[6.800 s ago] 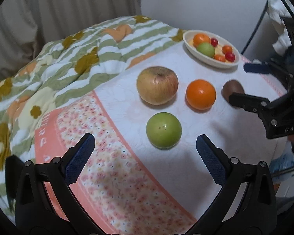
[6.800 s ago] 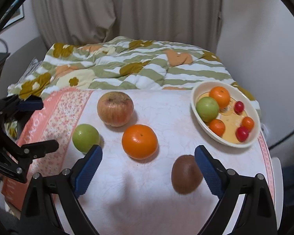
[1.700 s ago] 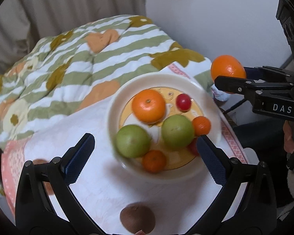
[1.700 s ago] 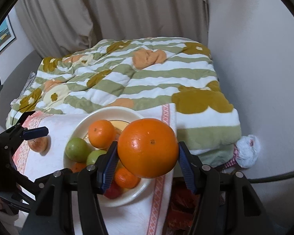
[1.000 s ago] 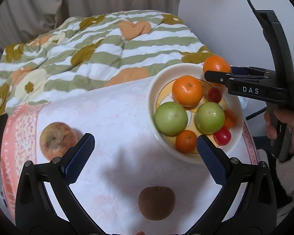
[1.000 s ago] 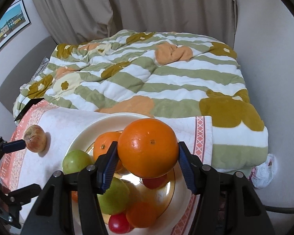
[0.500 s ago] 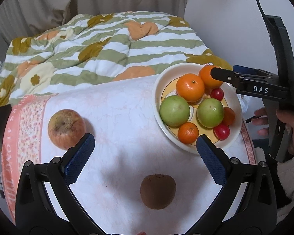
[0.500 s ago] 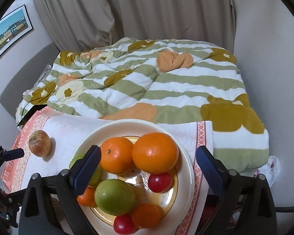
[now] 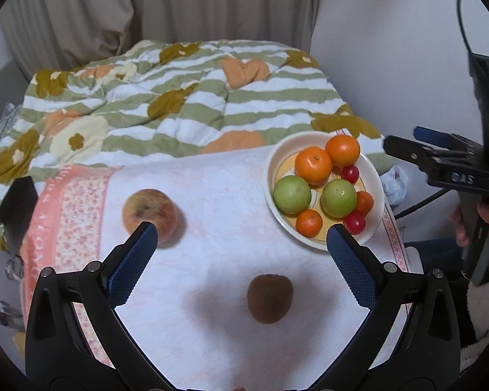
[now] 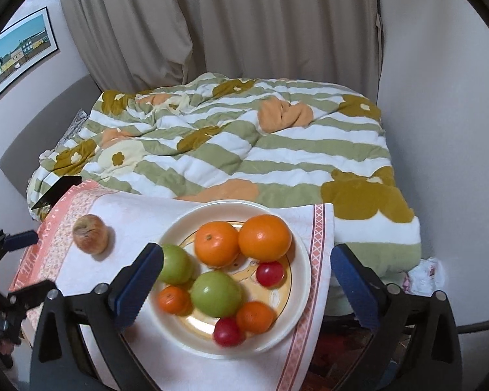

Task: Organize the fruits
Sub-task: 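Withdraw both tools from the plate toward the apple and kiwi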

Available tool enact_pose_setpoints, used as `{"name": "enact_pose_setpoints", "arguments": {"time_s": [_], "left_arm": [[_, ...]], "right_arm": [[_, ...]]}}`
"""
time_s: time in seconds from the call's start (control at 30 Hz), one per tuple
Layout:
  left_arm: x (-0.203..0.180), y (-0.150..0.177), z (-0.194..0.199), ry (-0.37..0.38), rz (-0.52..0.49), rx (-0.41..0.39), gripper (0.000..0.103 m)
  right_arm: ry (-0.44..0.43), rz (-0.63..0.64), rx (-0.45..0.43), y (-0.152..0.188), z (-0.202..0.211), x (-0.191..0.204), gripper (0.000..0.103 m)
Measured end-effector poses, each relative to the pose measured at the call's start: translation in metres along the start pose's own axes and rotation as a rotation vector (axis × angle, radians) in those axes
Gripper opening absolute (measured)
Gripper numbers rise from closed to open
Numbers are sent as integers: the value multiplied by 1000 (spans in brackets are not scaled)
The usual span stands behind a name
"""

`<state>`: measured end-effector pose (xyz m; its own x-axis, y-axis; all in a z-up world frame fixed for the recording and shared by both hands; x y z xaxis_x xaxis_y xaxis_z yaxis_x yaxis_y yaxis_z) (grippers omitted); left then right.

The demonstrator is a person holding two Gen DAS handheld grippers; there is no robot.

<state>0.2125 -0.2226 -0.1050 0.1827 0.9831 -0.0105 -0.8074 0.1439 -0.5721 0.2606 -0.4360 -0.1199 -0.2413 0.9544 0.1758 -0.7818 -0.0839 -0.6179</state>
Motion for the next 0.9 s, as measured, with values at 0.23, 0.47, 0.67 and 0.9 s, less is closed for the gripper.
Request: {"name": "enact_pose_setpoints", "arguments": {"time_s": [0.23,0.47,0.67,0.9], "left_arm": [[39,5,28,-12,-3,-42,103],[89,5,48,33,-61,-69,103],[120,3,47,86,-136,-70,103],[146,3,30,166,-235,-38,103]], "right_arm": [[72,20,-40,2,43,37,102],[103,-49,-66,14,70,86,102],[164,-153,-68,30,77,129,102],[264,-291,-51,53,71,164,102]]}}
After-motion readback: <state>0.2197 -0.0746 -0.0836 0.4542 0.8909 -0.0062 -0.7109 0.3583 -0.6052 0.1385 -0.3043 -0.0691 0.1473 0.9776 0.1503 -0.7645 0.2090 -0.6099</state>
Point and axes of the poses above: each gripper's, at about its wrist camera, not at the fingertips, and z roughly against the way its jaws point, x to its left, y to its underside, the point moved 5 cm from there along -z, roughly the way its jaws point, and after that the axes turned 3 degrees about -y, right-handed, at the moved point
